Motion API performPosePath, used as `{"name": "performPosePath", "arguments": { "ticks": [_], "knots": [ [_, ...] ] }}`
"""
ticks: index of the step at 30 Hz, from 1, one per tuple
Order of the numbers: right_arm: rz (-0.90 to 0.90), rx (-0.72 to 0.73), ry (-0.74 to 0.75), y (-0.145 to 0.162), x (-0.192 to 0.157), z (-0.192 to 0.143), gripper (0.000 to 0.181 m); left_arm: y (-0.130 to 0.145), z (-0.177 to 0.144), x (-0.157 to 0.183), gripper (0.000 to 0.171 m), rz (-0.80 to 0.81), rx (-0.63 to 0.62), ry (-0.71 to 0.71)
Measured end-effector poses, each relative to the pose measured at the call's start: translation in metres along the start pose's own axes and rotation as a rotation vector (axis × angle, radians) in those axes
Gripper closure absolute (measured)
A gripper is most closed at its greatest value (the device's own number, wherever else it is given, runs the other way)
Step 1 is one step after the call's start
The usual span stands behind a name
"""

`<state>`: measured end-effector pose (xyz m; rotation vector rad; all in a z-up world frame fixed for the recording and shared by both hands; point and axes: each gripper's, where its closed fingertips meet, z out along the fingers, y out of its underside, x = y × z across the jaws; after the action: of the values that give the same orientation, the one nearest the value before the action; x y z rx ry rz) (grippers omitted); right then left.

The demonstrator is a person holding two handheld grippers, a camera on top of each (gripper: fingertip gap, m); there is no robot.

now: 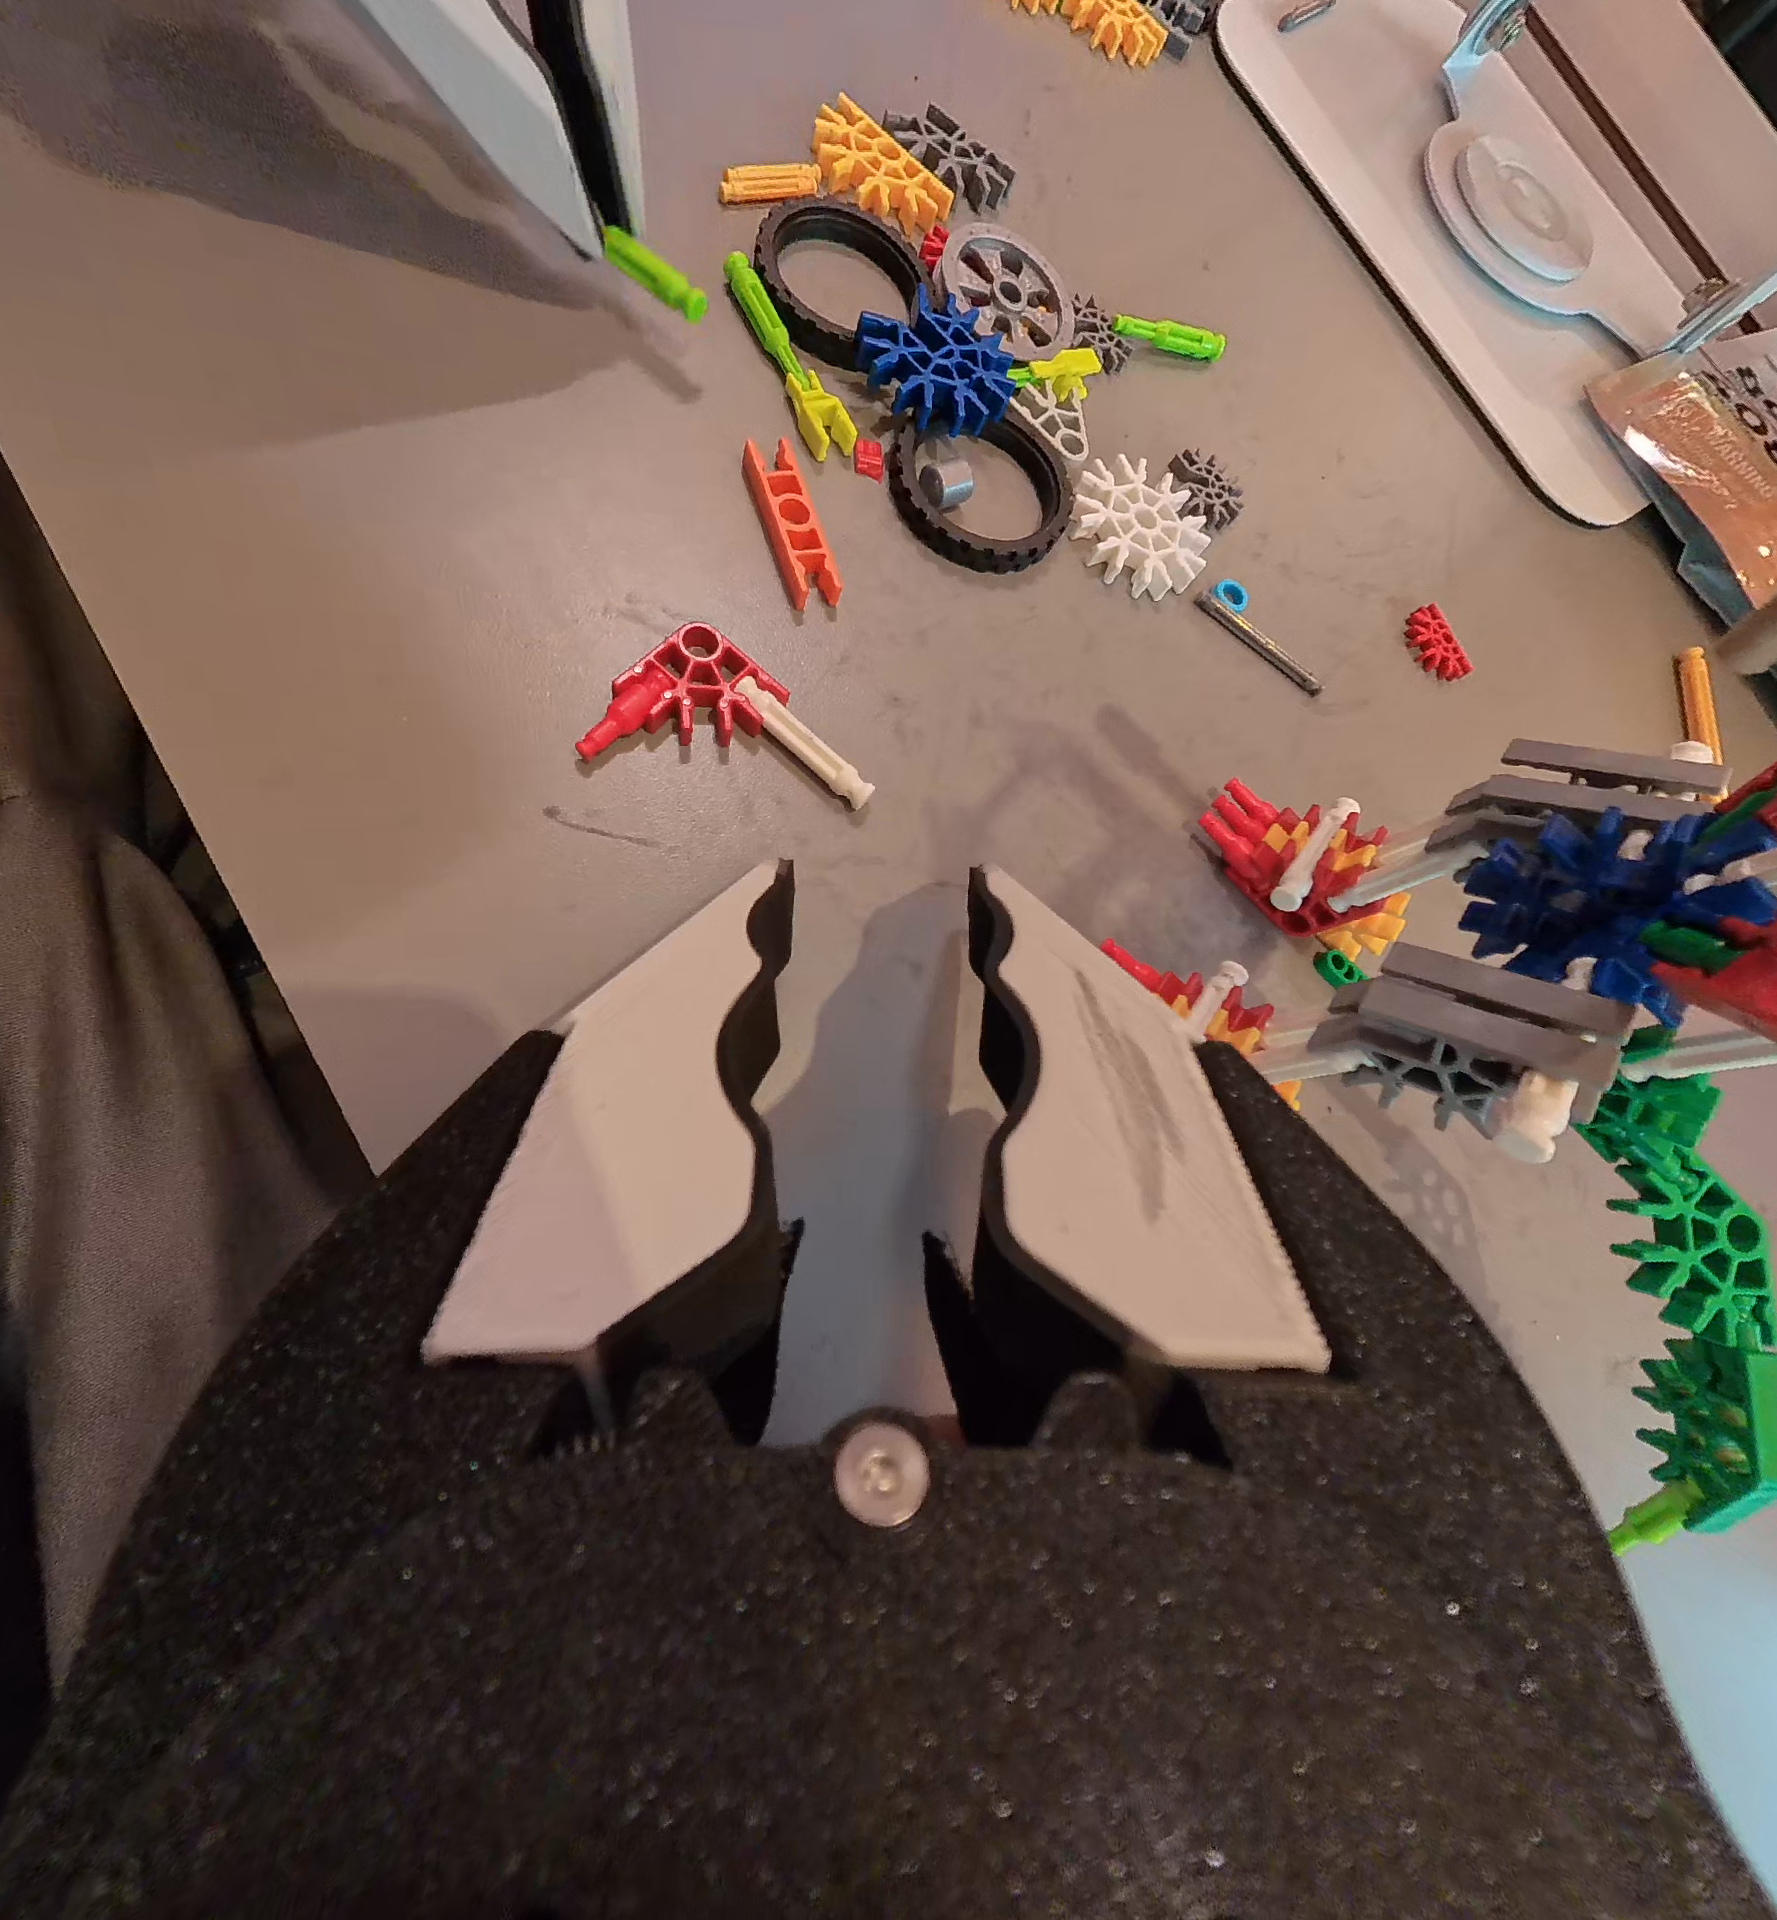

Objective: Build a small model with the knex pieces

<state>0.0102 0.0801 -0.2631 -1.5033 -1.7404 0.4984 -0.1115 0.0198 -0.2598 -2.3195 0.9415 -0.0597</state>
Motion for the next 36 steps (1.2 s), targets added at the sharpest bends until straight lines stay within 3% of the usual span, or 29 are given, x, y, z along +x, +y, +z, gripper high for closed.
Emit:
{"name": "performPosePath", "arguments": {
  "ticks": [20,30,36],
  "knots": [
    [0.007,-0.006,0.003,0.001,0.001,0.001,0.149,-0.002,0.005,-0.002,0.151,-0.051,0.058,-0.003],
    [0.008,-0.007,0.004,0.001,0.001,0.001,0.149,-0.027,0.006,-0.041,0.139,-0.03,0.109,-0.046],
    [0.012,-0.008,0.003,0.001,0.001,0.001,0.149,-0.022,0.027,-0.053,0.129,-0.02,0.031,-0.036]
  ]
}}
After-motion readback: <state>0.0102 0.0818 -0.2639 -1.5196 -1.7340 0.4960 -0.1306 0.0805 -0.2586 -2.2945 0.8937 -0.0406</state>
